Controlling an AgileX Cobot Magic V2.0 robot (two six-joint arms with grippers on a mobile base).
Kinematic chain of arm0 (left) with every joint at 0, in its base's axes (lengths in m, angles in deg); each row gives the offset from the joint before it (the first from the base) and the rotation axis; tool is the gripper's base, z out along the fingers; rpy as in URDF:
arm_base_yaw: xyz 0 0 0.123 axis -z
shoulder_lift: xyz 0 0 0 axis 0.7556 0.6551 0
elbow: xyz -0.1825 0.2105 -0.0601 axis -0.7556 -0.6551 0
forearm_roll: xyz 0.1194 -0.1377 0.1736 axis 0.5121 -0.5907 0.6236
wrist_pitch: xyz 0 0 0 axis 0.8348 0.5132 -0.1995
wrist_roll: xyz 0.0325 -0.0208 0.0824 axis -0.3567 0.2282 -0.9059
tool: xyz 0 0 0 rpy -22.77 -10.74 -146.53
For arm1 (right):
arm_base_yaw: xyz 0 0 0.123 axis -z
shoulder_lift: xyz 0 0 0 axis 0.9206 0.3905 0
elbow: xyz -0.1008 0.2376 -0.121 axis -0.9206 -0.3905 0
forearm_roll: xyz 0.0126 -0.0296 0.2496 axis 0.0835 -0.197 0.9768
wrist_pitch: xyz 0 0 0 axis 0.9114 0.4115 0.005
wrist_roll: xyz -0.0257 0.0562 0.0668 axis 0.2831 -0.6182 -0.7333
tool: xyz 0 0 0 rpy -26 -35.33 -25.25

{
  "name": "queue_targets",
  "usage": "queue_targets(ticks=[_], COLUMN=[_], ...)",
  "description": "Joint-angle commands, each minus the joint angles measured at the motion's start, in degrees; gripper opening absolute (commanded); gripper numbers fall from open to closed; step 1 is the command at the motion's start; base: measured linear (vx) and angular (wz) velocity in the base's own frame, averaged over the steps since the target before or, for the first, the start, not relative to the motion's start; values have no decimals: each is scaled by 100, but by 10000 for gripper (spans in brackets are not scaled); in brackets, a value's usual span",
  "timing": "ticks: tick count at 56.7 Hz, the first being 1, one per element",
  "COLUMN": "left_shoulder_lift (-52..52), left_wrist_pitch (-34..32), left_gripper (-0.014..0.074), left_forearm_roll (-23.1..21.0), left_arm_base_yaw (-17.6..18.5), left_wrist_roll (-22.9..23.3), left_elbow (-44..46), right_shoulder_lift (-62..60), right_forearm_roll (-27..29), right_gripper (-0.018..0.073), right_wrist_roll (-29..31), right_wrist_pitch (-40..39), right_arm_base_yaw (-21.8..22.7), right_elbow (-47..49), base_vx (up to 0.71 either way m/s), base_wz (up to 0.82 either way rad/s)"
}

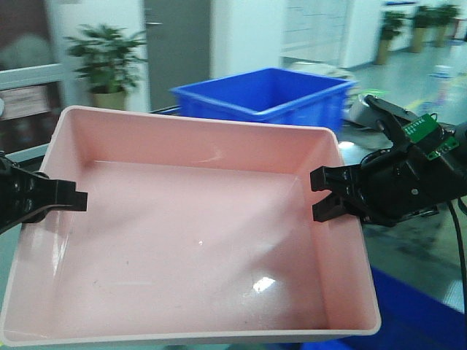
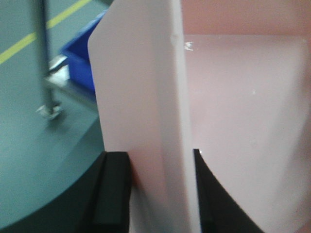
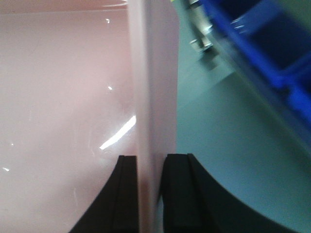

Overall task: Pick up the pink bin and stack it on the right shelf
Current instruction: 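Hold the pink bin with both grippers while the base drives to the table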

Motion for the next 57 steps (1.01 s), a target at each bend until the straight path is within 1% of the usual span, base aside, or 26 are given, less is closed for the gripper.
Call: queue_targets(ticks=[1, 29, 57], left_shoulder_lift=[-224, -224, -224], left_wrist_pitch=[-498, -497, -497], left_gripper=[-5, -5, -5], left_forearm_roll=[-71, -71, -71], left_arm_base_yaw=[-19, -19, -19], left_wrist_roll=[-48, -48, -48], left_elbow=[197, 197, 197], right_shoulder_lift=[-216, -216, -216], right_forearm_roll=[-251, -251, -251], right_gripper=[-8, -8, -8], right_wrist_roll=[4, 4, 4], right_wrist_pitch=[-468, -468, -468], right_arm_base_yaw=[123, 123, 123], right_elbow=[181, 181, 181], base_vx=[42, 37, 26], base_wz=[-94, -83, -57])
